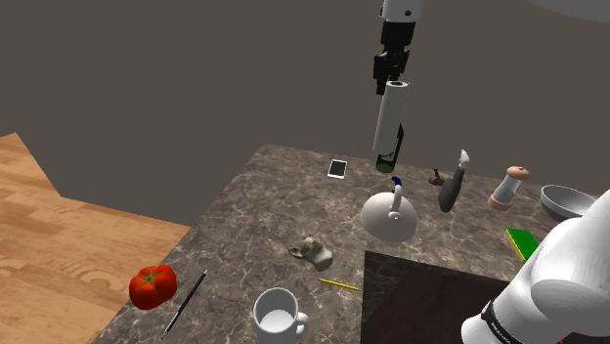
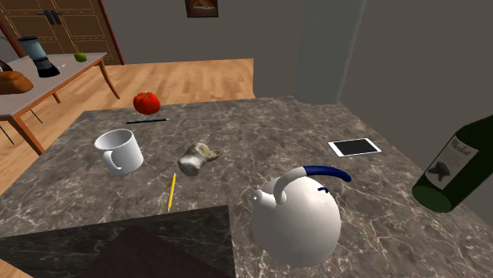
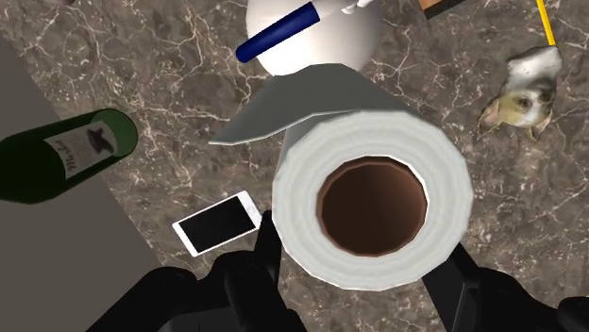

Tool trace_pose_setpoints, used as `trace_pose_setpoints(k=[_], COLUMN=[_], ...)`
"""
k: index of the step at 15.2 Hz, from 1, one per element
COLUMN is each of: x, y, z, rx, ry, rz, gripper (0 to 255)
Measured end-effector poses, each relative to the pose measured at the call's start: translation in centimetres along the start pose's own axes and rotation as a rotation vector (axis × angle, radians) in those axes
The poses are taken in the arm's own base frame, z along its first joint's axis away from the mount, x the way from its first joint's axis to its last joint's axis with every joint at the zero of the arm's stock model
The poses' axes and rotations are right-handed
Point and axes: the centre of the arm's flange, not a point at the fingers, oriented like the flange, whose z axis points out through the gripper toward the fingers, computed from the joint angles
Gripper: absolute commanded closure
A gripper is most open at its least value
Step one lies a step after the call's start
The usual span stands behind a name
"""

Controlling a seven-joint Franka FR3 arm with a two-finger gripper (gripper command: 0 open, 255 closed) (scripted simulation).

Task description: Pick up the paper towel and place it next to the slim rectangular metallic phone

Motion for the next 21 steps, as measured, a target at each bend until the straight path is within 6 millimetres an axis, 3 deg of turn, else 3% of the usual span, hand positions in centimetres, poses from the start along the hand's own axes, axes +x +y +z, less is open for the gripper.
trace_pose_setpoints(k=[9,14,21], x=[4.6,5.2,5.2], y=[11.0,12.0,11.9], z=[0.3,2.4,6.1], rx=[0.0,0.0,0.0], ry=[0.0,0.0,0.0], rz=[0.0,-0.002,-0.002], gripper=[255,255,255])
